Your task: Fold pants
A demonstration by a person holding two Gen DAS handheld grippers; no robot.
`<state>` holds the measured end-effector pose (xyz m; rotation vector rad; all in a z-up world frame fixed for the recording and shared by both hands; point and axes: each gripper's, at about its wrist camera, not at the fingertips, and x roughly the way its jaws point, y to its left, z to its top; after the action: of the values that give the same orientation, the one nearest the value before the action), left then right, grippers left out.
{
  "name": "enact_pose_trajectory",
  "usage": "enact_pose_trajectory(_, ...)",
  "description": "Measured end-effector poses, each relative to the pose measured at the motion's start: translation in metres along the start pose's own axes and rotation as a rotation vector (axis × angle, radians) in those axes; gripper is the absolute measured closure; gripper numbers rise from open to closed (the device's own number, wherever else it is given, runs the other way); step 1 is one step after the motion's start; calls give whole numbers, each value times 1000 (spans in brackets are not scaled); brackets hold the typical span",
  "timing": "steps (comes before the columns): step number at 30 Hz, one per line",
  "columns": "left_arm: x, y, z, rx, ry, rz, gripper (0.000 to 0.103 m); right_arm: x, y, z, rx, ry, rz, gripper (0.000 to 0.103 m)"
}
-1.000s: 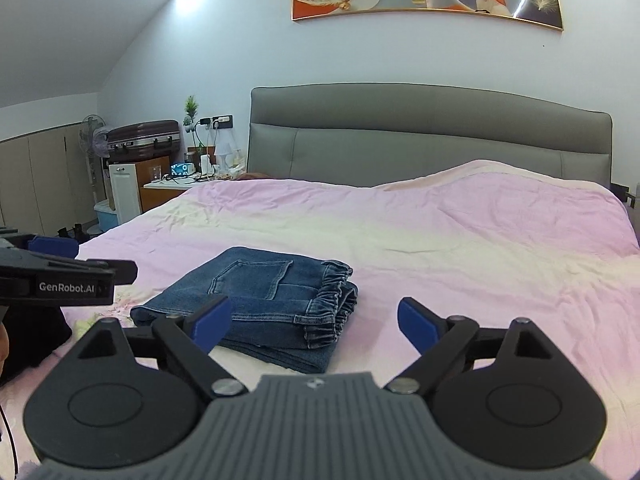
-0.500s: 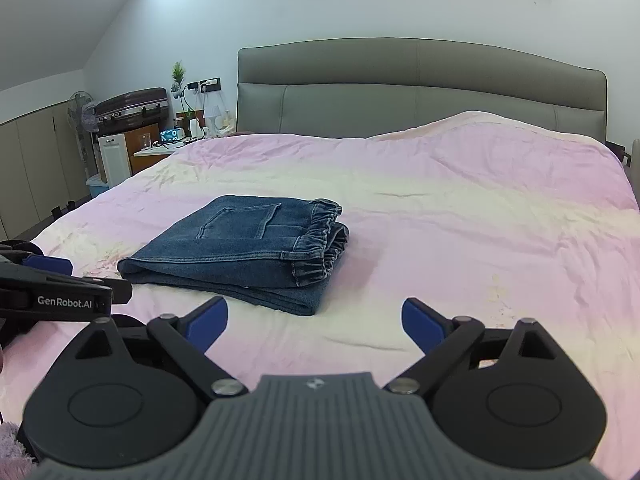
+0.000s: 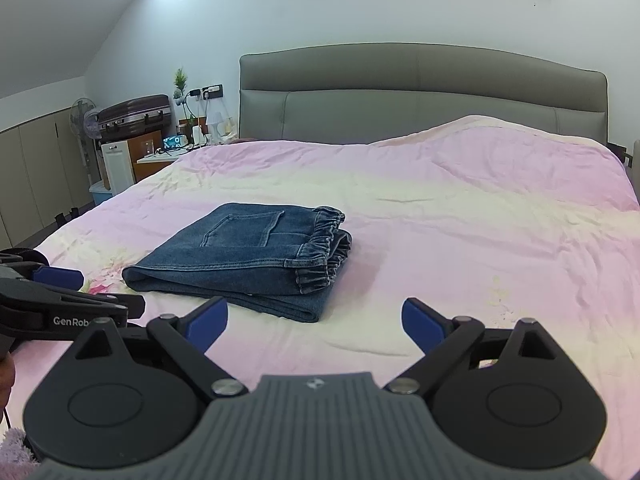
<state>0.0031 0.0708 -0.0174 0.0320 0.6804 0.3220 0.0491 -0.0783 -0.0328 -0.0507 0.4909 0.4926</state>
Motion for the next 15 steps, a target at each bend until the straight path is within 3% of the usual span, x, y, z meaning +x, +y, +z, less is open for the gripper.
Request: enact_pose_trajectory(15, -1, 0, 1, 3, -11, -7, 11, 0, -2, 1, 12, 9, 15, 13)
